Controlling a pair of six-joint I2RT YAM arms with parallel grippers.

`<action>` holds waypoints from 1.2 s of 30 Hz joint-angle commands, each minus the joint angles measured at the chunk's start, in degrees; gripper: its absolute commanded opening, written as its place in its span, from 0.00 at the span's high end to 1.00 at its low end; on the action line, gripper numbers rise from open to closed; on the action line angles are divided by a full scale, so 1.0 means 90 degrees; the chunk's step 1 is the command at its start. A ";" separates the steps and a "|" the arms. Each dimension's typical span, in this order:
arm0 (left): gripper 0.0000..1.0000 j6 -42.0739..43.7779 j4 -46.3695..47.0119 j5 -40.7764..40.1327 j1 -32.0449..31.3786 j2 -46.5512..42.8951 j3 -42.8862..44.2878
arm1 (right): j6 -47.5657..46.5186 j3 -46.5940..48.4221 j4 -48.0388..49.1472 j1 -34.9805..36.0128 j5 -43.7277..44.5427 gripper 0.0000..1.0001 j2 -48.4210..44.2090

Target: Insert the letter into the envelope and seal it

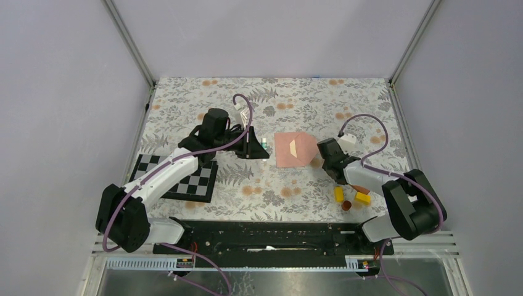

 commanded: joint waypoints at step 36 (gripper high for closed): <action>1.00 -0.1416 0.1683 0.0244 0.0067 -0.0274 0.0242 | -0.0850 0.1575 -0.1113 0.0405 -0.1507 0.19 -0.2473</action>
